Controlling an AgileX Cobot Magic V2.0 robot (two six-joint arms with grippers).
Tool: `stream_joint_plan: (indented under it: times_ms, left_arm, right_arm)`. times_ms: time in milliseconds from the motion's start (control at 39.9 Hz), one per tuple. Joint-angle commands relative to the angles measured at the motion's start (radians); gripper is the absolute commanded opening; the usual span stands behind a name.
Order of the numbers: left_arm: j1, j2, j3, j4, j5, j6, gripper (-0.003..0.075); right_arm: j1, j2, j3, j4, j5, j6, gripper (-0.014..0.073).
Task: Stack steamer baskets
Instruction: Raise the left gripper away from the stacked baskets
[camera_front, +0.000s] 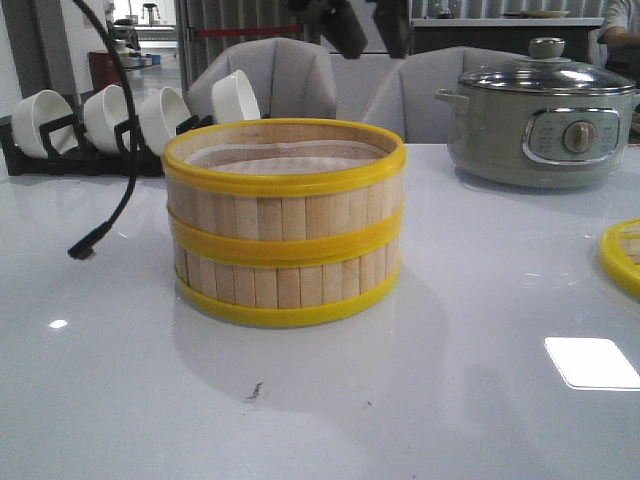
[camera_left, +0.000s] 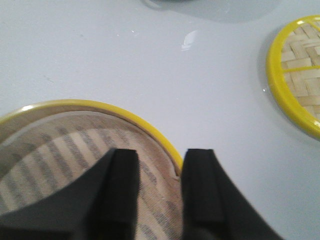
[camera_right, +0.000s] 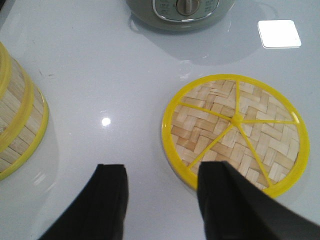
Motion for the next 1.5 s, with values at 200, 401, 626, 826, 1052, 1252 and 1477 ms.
stream_joint_plan:
  times_ms: [200,401,626,826,1052,1252,1477]
  left_arm:
    - [0.138,-0.2,-0.075,0.151,0.038,-0.011,0.0085]
    - [0.282,-0.374,-0.051,0.156,0.044,-0.018,0.0085]
    - [0.462,-0.613,0.133,0.156,-0.005,-0.032,0.0085]
    - [0.575,-0.871,0.456,0.154,-0.103,-0.051,0.0085]
    - [0.625,-1.178,0.892,0.154,-0.246,-0.097,0.0085]
    - [0.625,-1.425,1.216,0.154,-0.333,-0.119,0.0085]
    - [0.625,-1.584,1.464,0.156,-0.401,-0.119,0.0085]
  right_arm:
    - [-0.002,-0.004,-0.032,-0.006,-0.075,-0.005,0.0425]
    - [-0.002,-0.004,-0.032,-0.006,-0.075,-0.005,0.0425]
    - [-0.002,-0.004,-0.032,-0.006,-0.075,-0.005,0.0425]
    - [-0.002,-0.004,-0.032,-0.005,-0.075,-0.005,0.0425]
    - [-0.001,-0.004,-0.032,-0.005,-0.075,-0.005,0.0425]
    - [0.0,-0.004,-0.032,-0.005,-0.076,-0.005,0.0425]
    - [0.0,-0.004,-0.032,-0.004,-0.076,-0.005,0.0423]
